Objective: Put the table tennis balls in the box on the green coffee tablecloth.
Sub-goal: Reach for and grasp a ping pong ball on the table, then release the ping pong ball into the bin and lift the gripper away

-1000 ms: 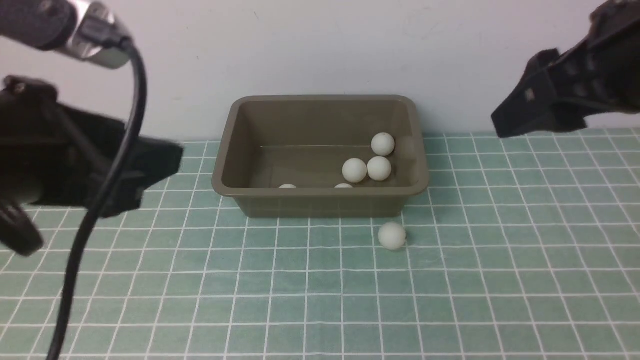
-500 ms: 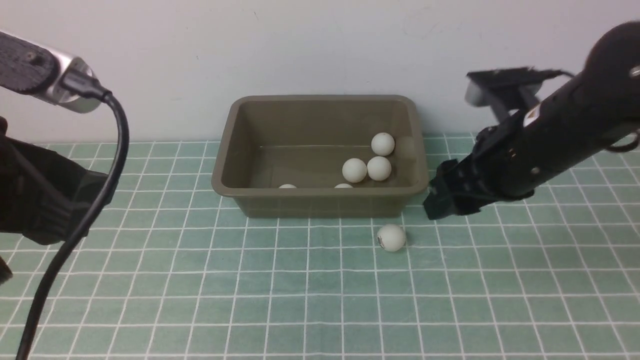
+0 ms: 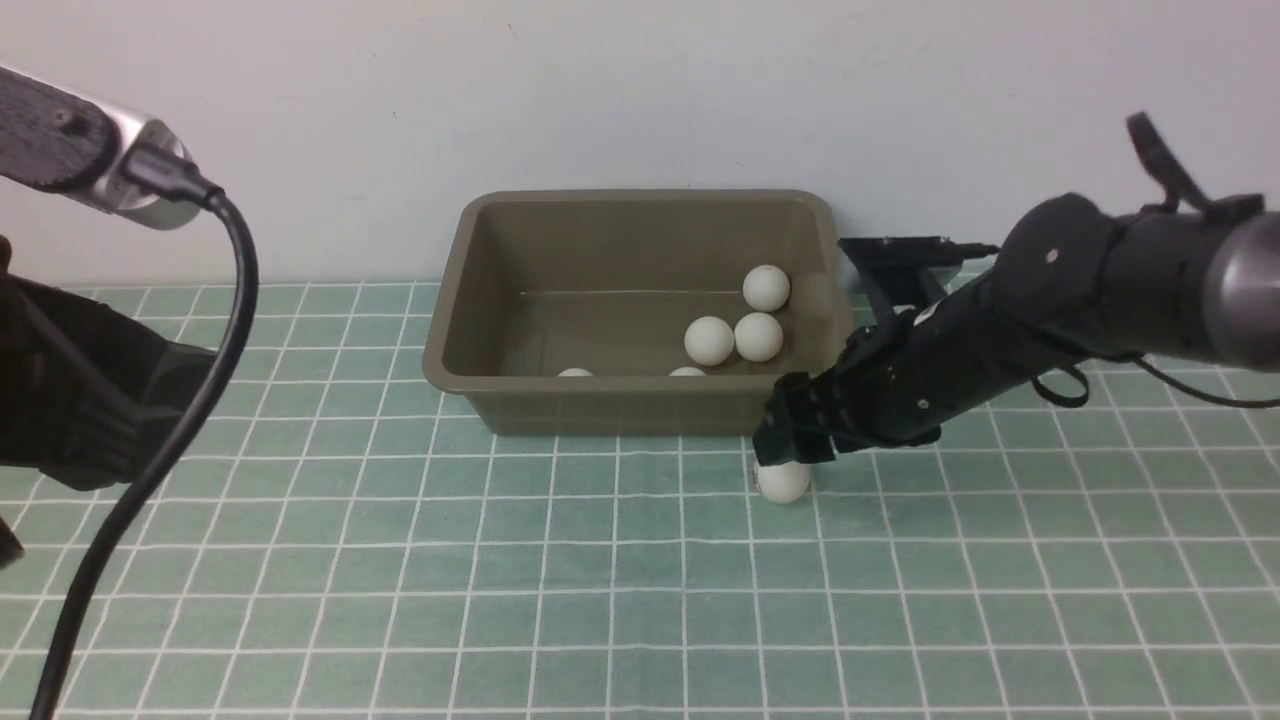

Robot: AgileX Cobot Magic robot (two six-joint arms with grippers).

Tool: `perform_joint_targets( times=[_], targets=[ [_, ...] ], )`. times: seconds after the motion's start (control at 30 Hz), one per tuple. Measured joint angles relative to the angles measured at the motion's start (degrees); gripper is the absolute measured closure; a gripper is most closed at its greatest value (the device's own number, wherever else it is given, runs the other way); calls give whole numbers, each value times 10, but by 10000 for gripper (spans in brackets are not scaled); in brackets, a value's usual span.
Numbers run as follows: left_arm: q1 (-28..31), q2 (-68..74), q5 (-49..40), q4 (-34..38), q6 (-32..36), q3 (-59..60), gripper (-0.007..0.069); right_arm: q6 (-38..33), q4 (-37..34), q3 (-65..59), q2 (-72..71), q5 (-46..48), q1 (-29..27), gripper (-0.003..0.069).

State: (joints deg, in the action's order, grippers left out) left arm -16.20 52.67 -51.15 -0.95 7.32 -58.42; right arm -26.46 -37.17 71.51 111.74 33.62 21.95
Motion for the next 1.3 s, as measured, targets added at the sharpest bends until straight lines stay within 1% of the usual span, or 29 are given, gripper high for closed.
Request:
perform_joint_targets(
  times=[0.2, 0.27, 0.37, 0.4, 0.43, 0.47, 0.6, 0.67, 0.77, 0.83, 0.87, 0.93, 1.0, 1.07, 1.13, 1.2, 1.27, 1.3],
  targets=[
    [0, 0, 0, -1, 0, 0, 155, -41, -52, 0, 29, -19, 0, 127],
    [0, 0, 0, -1, 0, 0, 155, -43, -62, 0, 35, -24, 0, 142],
    [0, 0, 0, -1, 0, 0, 155, -43, -63, 0, 41, -24, 0, 202],
    [0, 0, 0, -1, 0, 0, 155, -42, -59, 0, 43, -24, 0, 259],
    [0, 0, 0, -1, -1, 0, 155, -39, -52, 0, 43, -24, 0, 298],
    [0, 0, 0, -1, 0, 0, 155, -34, -39, 0, 41, -24, 0, 307],
    [0, 0, 0, -1, 0, 0, 155, -9, 34, 0, 17, -4, -3, 300],
    [0, 0, 0, -1, 0, 0, 155, 41, 112, 0, -34, 38, -17, 300],
    [0, 0, 0, -1, 0, 0, 155, 90, 196, 0, -99, 98, -45, 300],
    [0, 0, 0, -1, 0, 0, 155, 90, 221, 0, -135, 107, -57, 300],
    [0, 0, 0, -1, -1, 0, 155, 82, 221, 0, -146, 98, -58, 300],
    [0, 0, 0, -1, -1, 0, 155, 41, 186, 4, -162, 70, -55, 300],
    [0, 0, 0, -1, -1, 0, 155, -11, 111, 20, -152, 48, -48, 300],
    [0, 0, 0, -1, -1, 0, 155, -78, 40, 42, -127, 45, -43, 300],
    [0, 0, 0, 0, -1, 0, 155, -159, -51, 78, -81, 49, -38, 300],
    [0, 0, 0, 0, -1, 0, 155, -235, -121, 125, -24, 66, -33, 300],
    [0, 0, 0, 1, -1, 0, 155, -284, -166, 171, 25, 96, -30, 300],
    [0, 0, 0, 1, -1, 0, 155, -292, -175, 190, 37, 105, -29, 300]
  ],
)
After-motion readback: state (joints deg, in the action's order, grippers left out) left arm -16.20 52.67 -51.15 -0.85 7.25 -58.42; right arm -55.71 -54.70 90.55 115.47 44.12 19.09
